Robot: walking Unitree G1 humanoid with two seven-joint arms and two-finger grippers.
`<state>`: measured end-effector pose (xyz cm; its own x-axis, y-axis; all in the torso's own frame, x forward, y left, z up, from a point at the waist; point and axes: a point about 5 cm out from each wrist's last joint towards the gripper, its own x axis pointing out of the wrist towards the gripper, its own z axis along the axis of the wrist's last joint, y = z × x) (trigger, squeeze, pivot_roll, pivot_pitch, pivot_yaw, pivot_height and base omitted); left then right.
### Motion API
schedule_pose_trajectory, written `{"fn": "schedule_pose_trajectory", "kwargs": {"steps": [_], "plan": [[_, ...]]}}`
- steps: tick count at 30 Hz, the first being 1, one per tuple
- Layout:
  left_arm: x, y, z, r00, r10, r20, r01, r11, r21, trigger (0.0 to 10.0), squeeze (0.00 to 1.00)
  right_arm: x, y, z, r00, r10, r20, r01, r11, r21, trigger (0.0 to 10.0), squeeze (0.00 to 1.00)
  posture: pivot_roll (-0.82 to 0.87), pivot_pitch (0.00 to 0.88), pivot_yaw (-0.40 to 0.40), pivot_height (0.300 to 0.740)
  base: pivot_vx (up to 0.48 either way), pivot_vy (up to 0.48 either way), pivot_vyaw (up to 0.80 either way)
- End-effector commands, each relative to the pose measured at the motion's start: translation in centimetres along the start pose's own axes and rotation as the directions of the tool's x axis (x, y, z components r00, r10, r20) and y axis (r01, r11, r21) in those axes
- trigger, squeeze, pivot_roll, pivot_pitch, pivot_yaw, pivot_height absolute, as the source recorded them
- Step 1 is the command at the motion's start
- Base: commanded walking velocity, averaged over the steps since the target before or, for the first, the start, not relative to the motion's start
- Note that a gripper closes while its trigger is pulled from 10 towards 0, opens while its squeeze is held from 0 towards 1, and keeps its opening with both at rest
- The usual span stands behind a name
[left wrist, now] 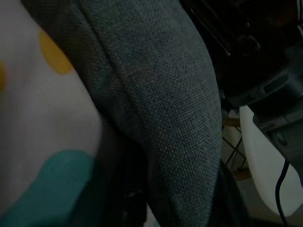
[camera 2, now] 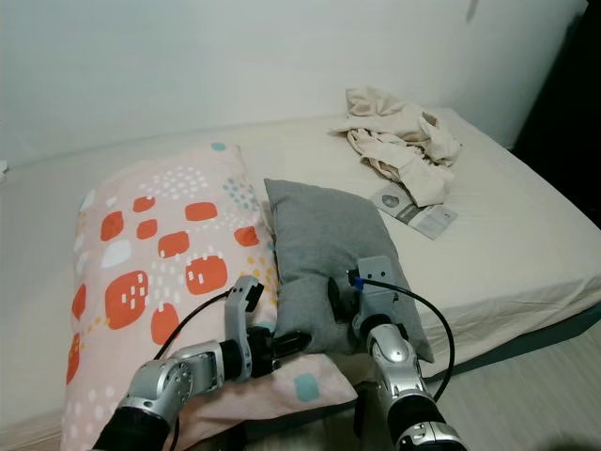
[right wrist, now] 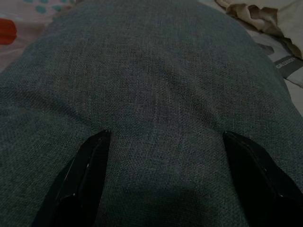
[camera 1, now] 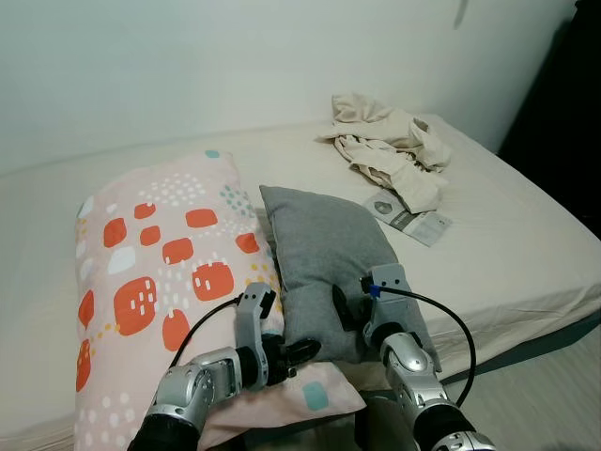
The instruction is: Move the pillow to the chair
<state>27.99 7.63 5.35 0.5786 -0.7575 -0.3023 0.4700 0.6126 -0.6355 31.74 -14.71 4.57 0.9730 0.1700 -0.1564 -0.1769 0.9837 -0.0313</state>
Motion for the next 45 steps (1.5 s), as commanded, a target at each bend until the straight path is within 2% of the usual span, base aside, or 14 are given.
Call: {"fn": "schedule_pose_trajectory", "kwargs": {"steps": [1, 10, 15, 18, 22, 25, 28, 32, 35, 37, 39, 42, 43, 45], "plan": [[0.2, 0.0, 0.3, 1.0, -0.002, 0.017, 0.002, 1.0, -0.024, 0.0, 0.0, -0.5, 0.2, -1.4, 0.997, -0.007, -0.07, 0.008, 1.0, 0.019, 10.0, 0.0, 0.01, 0.104, 0.018, 0.587, 0.0, 0.0, 0.0], [-0.5, 0.4, 0.8, 0.999, -0.023, 0.027, 0.024, 0.999, -0.038, 0.0, 0.0, -0.3, -0.4, -1.1, 0.997, -0.046, -0.057, 0.049, 0.998, 0.05, 10.0, 0.0, 0.01, 0.094, 0.027, 0.587, 0.0, 0.0, 0.0], [-1.7, 0.9, 3.1, 0.996, -0.049, 0.08, 0.05, 0.999, 0.001, 0.0, 0.0, 0.1, -1.3, 0.5, 0.994, -0.106, 0.022, 0.105, 0.994, 0.032, 10.0, 0.0, 0.01, 0.094, 0.027, 0.587, 0.0, 0.0, 0.0], [-3.7, 1.2, 6.7, 0.967, -0.122, 0.224, 0.124, 0.992, 0.004, 0.0, 0.0, 0.0, -2.9, 1.7, 0.981, -0.173, 0.092, 0.168, 0.984, 0.057, 10.0, 0.0, 0.01, 0.089, 0.03, 0.587, 0.0, 0.0, 0.0], [-5.3, 0.3, 8.7, 0.939, -0.22, 0.265, 0.208, 0.976, 0.07, 0.0, 0.0, -0.1, -4.1, 1.9, 0.973, -0.207, 0.1, 0.202, 0.978, 0.056, 10.0, 0.0, 0.02, 0.096, 0.031, 0.587, 0.0, 0.0, 0.0], [-6.3, -0.9, 9.7, 0.916, -0.304, 0.263, 0.28, 0.952, 0.127, 0.0, 0.0, -0.2, -4.6, 1.9, 0.971, -0.22, 0.097, 0.216, 0.975, 0.051, 10.0, 0.0, 0.02, 0.096, 0.031, 0.587, 0.0, 0.0, 0.0], [-6.6, -1.2, 9.8, 0.909, -0.331, 0.253, 0.302, 0.942, 0.146, 0.0, 0.0, -0.2, -4.7, 1.9, 0.97, -0.224, 0.096, 0.22, 0.974, 0.05, 10.0, 0.0, 0.02, 0.096, 0.031, 0.587, 0.0, 0.0, 0.0], [-8.0, -1.5, 9.6, 0.91, -0.378, 0.17, 0.345, 0.918, 0.196, 0.0, 0.0, -0.2, -4.7, 1.9, 0.969, -0.229, 0.097, 0.224, 0.973, 0.057, 10.0, 0.0, 0.02, 0.102, 0.025, 0.587, 0.0, 0.0, 0.0], [-9.8, -0.7, 8.9, 0.942, -0.335, 0.008, 0.321, 0.91, 0.265, 0.0, 0.0, -0.1, -4.5, 1.9, 0.971, -0.22, 0.094, 0.215, 0.975, 0.059, 10.0, 0.0, 0.02, 0.104, 0.022, 0.587, 0.0, 0.0, 0.0], [-11.1, 0.4, 8.3, 0.963, -0.237, -0.131, 0.267, 0.906, 0.329, 0.0, 0.0, 0.0, -4.3, 1.9, 0.975, -0.207, 0.083, 0.201, 0.977, 0.073, 10.0, 0.0, 0.02, 0.105, 0.018, 0.587, 0.0, 0.0, 0.0], [-11.9, 1.2, 7.8, 0.965, -0.16, -0.208, 0.229, 0.9, 0.371, 0.0, 0.0, 0.1, -4.1, 1.8, 0.977, -0.197, 0.078, 0.191, 0.978, 0.082, 10.0, 0.0, 0.02, 0.105, 0.018, 0.587, 0.0, 0.0, 0.0], [-12.3, 2.8, 8.2, 0.983, -0.025, -0.181, 0.102, 0.899, 0.425, 0.0, 0.0, 0.3, -3.6, 1.6, 0.985, -0.16, 0.057, 0.155, 0.984, 0.093, 10.0, 0.0, 0.02, 0.105, 0.018, 0.587, 0.0, 0.0, 0.0], [-12.3, 2.8, 8.2, 0.983, -0.025, -0.181, 0.102, 0.899, 0.425, 0.0, 0.0, 0.3, -3.6, 1.6, 0.985, -0.16, 0.057, 0.155, 0.984, 0.093, 10.0, 0.0, 0.02, 0.105, 0.018, 0.587, 0.0, 0.0, 0.0], [-12.5, 3.6, 8.4, 0.984, 0.045, -0.173, 0.041, 0.884, 0.466, 0.0, 0.0, 0.5, -3.0, 1.0, 0.992, -0.127, -0.007, 0.128, 0.988, 0.085, 10.0, 0.0, 0.02, 0.107, 0.018, 0.587, 0.0, 0.0, 0.0]]}}
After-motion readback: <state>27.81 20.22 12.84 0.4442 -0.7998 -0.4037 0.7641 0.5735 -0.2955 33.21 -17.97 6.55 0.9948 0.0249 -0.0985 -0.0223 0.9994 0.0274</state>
